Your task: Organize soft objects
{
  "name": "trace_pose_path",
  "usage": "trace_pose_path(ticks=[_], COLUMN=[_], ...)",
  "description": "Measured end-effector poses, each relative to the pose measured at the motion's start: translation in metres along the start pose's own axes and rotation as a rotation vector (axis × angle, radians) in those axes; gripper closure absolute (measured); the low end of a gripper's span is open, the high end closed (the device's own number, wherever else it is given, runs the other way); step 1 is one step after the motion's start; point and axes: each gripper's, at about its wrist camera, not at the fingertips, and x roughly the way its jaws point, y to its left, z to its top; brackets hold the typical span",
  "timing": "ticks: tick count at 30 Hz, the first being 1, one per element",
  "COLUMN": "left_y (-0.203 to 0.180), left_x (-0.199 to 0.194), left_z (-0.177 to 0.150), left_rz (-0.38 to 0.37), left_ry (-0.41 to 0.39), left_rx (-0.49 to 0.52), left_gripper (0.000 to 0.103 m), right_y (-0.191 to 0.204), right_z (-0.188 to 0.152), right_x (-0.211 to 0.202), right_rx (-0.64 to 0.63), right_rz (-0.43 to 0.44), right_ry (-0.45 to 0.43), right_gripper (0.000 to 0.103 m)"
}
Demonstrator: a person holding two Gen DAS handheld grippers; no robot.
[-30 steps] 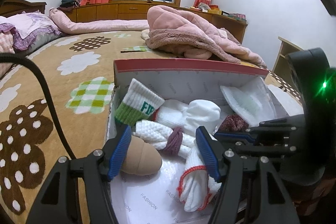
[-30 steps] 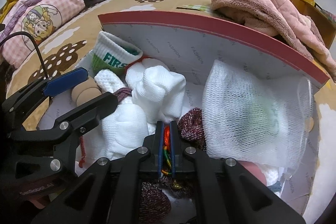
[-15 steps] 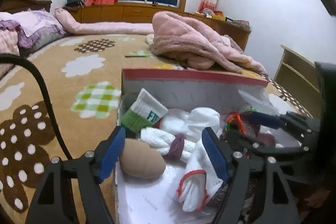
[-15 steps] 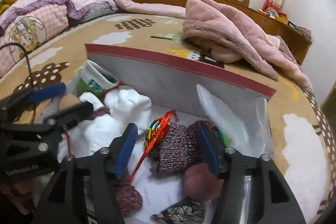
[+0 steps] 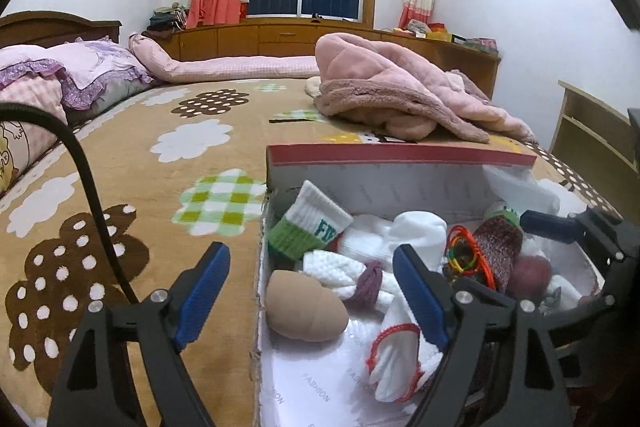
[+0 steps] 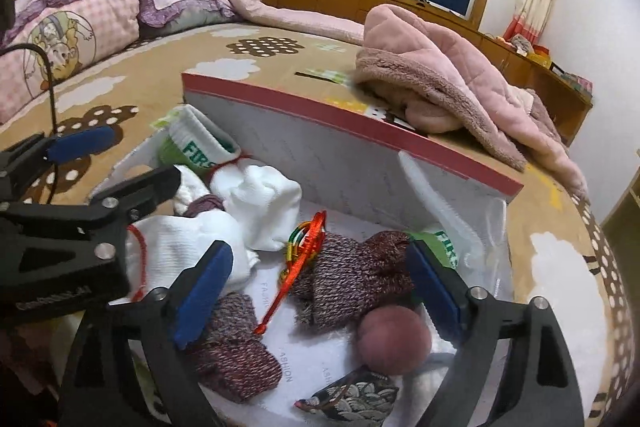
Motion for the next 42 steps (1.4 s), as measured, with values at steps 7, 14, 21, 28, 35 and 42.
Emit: trace_pose_path(ticks=[7, 14, 21, 28, 35, 42], left_y=[-0.008, -0.011, -0.012, -0.012, -0.009, -0.01], left_x=[-0.005, -0.003, -0.003, -0.002, -0.009, -0.018], left_z=[-0.003, 0.0, -0.001, -0.004, -0.01, -0.012], left_rz=[0.043, 0.101, 0.155, 0.155, 0.151, 0.139], left_ry=[-0.011, 0.04, 0.059, 0.071, 0.086, 0.082], left_rx=[0.047, 0.038, 0.042, 0.055, 0.049, 0.052], left_gripper=[0.015, 0.014, 0.014, 0.014, 0.014, 0.014], right_y=[-0.008, -0.014, -0.019, -0.026, -0.036, -0.045], right_z=[-0.004, -0.006, -0.007, -0.01, -0.02, -0.027], right_x=[0.002, -0.002, -0.002, 0.0, -0.008, -0.025], right_rx=[0.031, 0.017, 0.006, 0.02, 0.032, 0.029], right_rz=[0.031, -0.114, -0.148, -0.111, -0.085, -0.079], right_ry=[0.034, 0.042, 0.05, 0.076, 0.097, 0.072], right_gripper=[0.003, 0.003, 0.003, 0.003, 0.003, 0.003])
